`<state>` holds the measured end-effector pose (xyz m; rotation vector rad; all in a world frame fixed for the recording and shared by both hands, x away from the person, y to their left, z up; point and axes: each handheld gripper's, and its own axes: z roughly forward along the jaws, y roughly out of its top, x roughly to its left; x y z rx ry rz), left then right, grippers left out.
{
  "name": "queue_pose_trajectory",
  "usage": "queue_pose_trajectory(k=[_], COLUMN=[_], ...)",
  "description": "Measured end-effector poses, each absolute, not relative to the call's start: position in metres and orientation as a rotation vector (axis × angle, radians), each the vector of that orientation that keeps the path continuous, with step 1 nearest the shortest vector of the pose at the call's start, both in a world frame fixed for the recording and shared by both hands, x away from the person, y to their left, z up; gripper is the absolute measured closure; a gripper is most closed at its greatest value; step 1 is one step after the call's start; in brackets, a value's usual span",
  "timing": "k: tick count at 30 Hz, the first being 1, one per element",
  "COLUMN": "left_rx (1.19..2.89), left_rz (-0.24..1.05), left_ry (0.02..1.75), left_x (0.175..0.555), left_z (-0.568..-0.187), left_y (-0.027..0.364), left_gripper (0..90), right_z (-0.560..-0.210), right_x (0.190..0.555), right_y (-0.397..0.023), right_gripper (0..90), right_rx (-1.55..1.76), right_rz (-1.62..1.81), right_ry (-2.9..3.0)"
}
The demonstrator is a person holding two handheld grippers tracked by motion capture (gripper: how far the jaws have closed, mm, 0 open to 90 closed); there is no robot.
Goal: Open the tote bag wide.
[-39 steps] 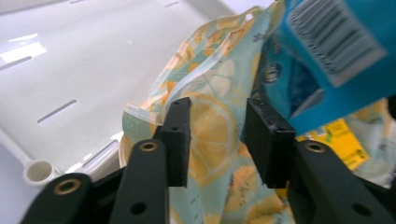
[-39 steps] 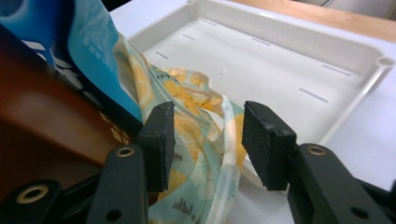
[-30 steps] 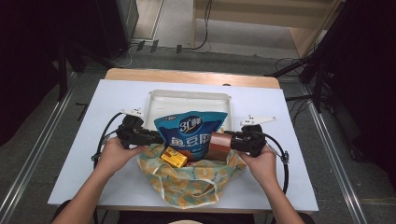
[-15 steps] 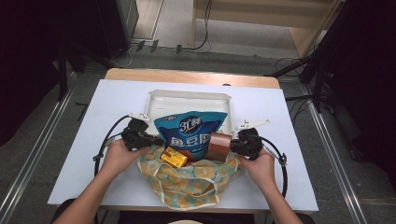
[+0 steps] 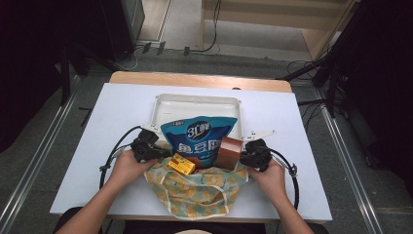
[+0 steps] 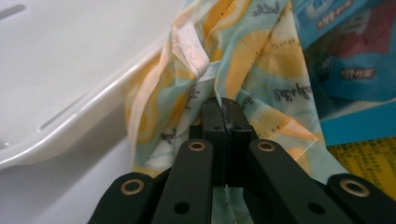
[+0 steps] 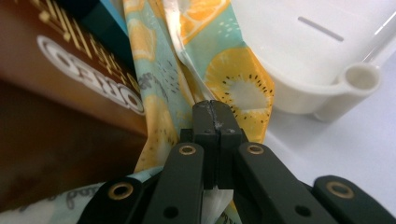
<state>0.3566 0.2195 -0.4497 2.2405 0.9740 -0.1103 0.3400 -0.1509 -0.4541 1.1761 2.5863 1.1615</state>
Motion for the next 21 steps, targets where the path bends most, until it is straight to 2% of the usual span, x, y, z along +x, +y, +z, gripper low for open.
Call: queue_pose_trajectory(k=[5,9,11,12,14,18,21], left_rx=[2.154,2.123,2.109,2.087,2.076,2.087,2.072], left_rz=[-0.078,-0.043,-0.049,-0.047,-0.053,-0.047,-0.043], left_ry=[0.950,0.921,0.914,0.906,0.898,0.882,0.841], left_x=[0.351,0.342,0.340,0.338,0.335,0.328,0.316], left_z=[-0.429,-0.410,-0.408,-0.403,-0.398,-0.390,-0.373], left_y=[0.232,0.243,0.245,0.247,0.249,0.248,0.247], left_gripper=[84.1,71.7,69.5,64.3,61.3,59.7,59.6], right_z=[-0.428,-0.412,-0.409,-0.405,-0.403,-0.398,-0.383], right_x=[0.327,0.314,0.312,0.309,0.309,0.307,0.293], right_y=[-0.170,-0.181,-0.183,-0.186,-0.191,-0.194,-0.197], right_gripper=[90.0,90.0,90.0,79.5,74.5,76.3,84.6], right_rx=[1.193,1.184,1.183,1.192,1.210,1.220,1.175], right_rz=[1.302,1.349,1.352,1.346,1.354,1.379,1.417], right_ry=[2.474,2.421,2.408,2.375,2.342,2.326,2.321])
